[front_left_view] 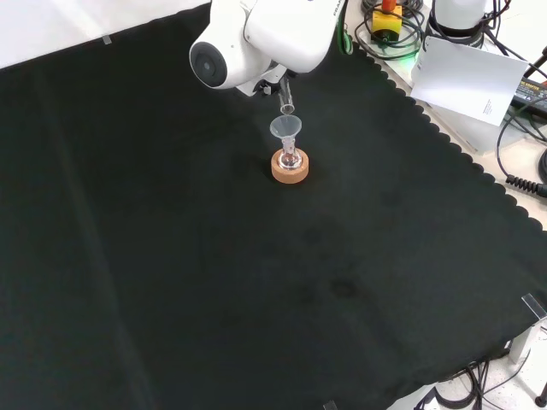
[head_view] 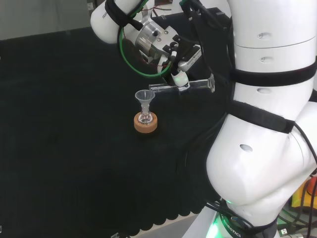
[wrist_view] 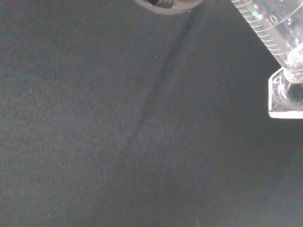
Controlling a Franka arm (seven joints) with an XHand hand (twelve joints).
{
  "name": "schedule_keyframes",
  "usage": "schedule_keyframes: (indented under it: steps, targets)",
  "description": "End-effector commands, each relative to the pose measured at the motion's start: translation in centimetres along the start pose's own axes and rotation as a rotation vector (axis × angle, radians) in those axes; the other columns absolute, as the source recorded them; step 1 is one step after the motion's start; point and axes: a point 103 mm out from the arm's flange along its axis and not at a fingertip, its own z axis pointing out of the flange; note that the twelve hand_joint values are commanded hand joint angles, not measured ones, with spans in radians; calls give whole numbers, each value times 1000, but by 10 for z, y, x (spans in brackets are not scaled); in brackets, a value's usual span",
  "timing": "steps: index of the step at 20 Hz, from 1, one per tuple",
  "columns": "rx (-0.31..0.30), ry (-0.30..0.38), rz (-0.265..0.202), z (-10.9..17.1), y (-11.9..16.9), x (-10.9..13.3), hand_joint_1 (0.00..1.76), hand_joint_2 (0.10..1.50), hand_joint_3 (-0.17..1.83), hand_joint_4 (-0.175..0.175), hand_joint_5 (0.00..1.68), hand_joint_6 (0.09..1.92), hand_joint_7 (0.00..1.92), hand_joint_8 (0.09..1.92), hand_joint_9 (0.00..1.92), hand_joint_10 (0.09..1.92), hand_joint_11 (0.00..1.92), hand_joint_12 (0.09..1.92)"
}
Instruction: Pour the water from the graduated cylinder into the round-bottom flask.
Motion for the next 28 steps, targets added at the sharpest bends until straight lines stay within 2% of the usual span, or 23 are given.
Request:
schedule_keyframes:
  steps: [1,5,10,15,17,23,28]
  targets:
    - [-55,31,-24,-1,2,7,1384,1083,1,-175,981,978,896,1072,1149,825,1062,859]
    - [-114,73,-56,4,3,1,1384,1084,1,-175,979,980,896,1077,1144,826,1059,860]
    - [-186,183,-118,10,5,-11,1384,1085,1,-175,977,984,893,1083,1141,829,1056,862]
    - [-243,258,-149,16,4,-28,1383,1086,1,-175,976,987,892,1086,1139,832,1055,865]
    - [-271,307,-173,19,5,-37,1383,1086,1,-175,975,988,891,1087,1138,833,1055,866]
    - [-432,453,-242,23,18,-61,1383,1087,1,-175,973,991,889,1091,1136,837,1054,870]
    - [-529,506,-305,14,31,-69,1383,1088,1,-175,972,993,887,1094,1135,837,1053,873]
